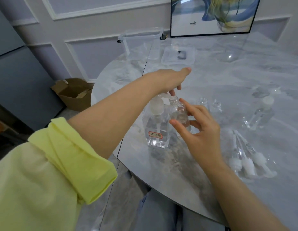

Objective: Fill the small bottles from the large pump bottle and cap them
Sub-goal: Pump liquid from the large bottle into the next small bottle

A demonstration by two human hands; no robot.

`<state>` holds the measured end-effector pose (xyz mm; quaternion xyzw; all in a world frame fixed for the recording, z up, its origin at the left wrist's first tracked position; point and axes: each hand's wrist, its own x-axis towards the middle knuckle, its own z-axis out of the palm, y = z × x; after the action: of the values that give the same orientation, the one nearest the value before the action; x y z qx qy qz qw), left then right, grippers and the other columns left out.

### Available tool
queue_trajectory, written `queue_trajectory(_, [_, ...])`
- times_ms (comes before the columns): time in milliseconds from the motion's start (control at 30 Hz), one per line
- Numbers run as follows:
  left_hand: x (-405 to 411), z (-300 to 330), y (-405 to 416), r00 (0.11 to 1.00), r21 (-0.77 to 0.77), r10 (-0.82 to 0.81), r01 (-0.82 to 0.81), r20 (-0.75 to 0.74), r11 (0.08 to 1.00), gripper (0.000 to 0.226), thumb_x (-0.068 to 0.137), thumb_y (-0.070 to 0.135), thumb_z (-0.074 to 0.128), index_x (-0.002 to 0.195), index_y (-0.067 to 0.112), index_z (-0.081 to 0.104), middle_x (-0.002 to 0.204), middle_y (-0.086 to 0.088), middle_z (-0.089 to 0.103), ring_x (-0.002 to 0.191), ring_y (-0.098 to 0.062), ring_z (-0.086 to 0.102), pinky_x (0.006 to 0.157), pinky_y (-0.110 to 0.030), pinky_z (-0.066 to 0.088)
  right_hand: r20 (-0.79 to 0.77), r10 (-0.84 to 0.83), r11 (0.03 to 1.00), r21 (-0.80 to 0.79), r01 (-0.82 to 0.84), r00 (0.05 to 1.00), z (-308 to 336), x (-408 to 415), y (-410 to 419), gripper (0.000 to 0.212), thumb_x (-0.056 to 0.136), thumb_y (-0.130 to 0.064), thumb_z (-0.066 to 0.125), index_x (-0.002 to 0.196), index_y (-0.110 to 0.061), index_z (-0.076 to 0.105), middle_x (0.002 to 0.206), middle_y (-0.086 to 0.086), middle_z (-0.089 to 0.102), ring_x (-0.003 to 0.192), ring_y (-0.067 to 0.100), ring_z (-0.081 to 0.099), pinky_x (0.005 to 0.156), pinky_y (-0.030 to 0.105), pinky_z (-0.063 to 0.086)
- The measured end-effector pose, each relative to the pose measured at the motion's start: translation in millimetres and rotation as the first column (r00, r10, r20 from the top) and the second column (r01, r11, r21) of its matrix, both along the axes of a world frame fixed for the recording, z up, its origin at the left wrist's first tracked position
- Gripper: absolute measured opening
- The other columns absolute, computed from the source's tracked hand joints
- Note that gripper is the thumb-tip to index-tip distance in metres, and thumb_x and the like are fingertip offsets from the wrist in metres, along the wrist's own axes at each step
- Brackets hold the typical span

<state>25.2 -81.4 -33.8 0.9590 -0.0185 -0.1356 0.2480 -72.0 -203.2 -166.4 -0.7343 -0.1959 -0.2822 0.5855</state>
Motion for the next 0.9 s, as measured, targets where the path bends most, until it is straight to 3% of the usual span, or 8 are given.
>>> queue_trajectory(67, [1.3,-2.2,-0.2,1.000,-0.004,0.013,-0.013,-0.008,1.000,0.071,0.101,0.069,0.019,0.112,0.021,0.070,0.104,-0.001,0.072,0.105,-0.024,0.065,0.100,-0.039,0.044,0.012,-0.007,1.000,-0.013,0.007,1.000,-0.5,1.0,0.3,0.058,0.085,-0.044,0.074,0.137,-0.021,0.061,0.109,-0.008,0.063,0.101,0.012,0.065,0.085,0.027,0.059])
queue_trajectory(167, [1.3,-2.0,0.8,0.998,0.000,0.023,-0.023,-0.066,1.000,0.073,0.100,0.070,0.019,0.115,0.020,0.070,0.108,-0.003,0.071,0.095,-0.018,0.063,0.075,-0.028,0.041,0.014,-0.011,1.000,-0.017,0.011,1.000,-0.9,0.4,0.4,0.060,0.085,-0.045,0.073,0.137,-0.018,0.062,0.109,-0.007,0.063,0.101,0.013,0.064,0.085,0.028,0.060])
queue_trajectory(267, [0.4,0.7,1.4,0.999,-0.029,-0.004,0.002,-0.051,1.000,0.072,0.101,0.068,0.018,0.115,0.021,0.069,0.107,-0.003,0.072,0.103,-0.021,0.064,0.097,-0.038,0.044,0.013,-0.015,1.000,-0.012,0.015,1.000,0.4,0.9,0.0,0.058,0.085,-0.047,0.072,0.137,-0.023,0.059,0.109,-0.015,0.060,0.102,0.005,0.063,0.086,0.017,0.056])
queue_trajectory(400, [0.5,-1.9,0.2,0.998,0.008,0.007,-0.007,-0.061,1.000,0.072,0.102,0.068,0.017,0.114,0.020,0.070,0.107,-0.003,0.073,0.101,-0.021,0.066,0.090,-0.037,0.043,0.025,-0.015,1.000,-0.017,0.015,1.000,-1.7,1.6,0.6,0.059,0.085,-0.043,0.074,0.136,-0.015,0.063,0.109,-0.007,0.063,0.100,0.012,0.064,0.084,0.026,0.059])
queue_trajectory(500, [1.4,-1.5,0.3,1.000,-0.016,0.003,-0.003,-0.018,1.000,0.070,0.102,0.066,0.018,0.114,0.021,0.070,0.105,-0.002,0.074,0.101,-0.021,0.068,0.105,-0.043,0.044,0.033,-0.029,0.999,-0.022,0.030,0.999,-1.5,2.1,0.3,0.058,0.086,-0.044,0.074,0.136,-0.017,0.062,0.109,-0.008,0.062,0.100,0.009,0.064,0.085,0.024,0.059])
queue_trajectory(600, [1.0,-4.5,1.4,0.999,-0.014,0.008,-0.009,-0.047,1.000,0.072,0.101,0.068,0.018,0.111,0.021,0.071,0.105,-0.002,0.073,0.105,-0.024,0.066,0.109,-0.045,0.041,0.045,-0.020,0.999,-0.035,0.021,0.999,-1.5,1.9,1.1,0.057,0.086,-0.045,0.073,0.136,-0.021,0.060,0.109,-0.006,0.063,0.099,0.012,0.065,0.084,0.028,0.060])
queue_trajectory(767, [-0.8,-0.6,-0.6,1.000,0.004,-0.001,0.000,0.015,1.000,0.071,0.102,0.067,0.016,0.115,0.022,0.070,0.107,0.000,0.072,0.101,-0.019,0.066,0.101,-0.040,0.045,0.023,-0.025,1.000,-0.009,0.025,0.999,-1.7,0.9,2.1,0.058,0.085,-0.041,0.075,0.136,-0.015,0.063,0.109,-0.004,0.064,0.098,0.011,0.065,0.082,0.026,0.060])
queue_trajectory(900, [-0.1,-2.1,0.2,0.997,0.010,0.004,-0.004,-0.076,1.000,0.074,0.101,0.069,0.016,0.117,0.019,0.069,0.111,-0.004,0.070,0.101,-0.020,0.063,0.080,-0.030,0.042,0.023,-0.020,1.000,-0.009,0.021,1.000,-2.3,0.6,2.4,0.060,0.086,-0.043,0.074,0.136,-0.014,0.063,0.109,-0.004,0.064,0.099,0.013,0.066,0.084,0.028,0.060])
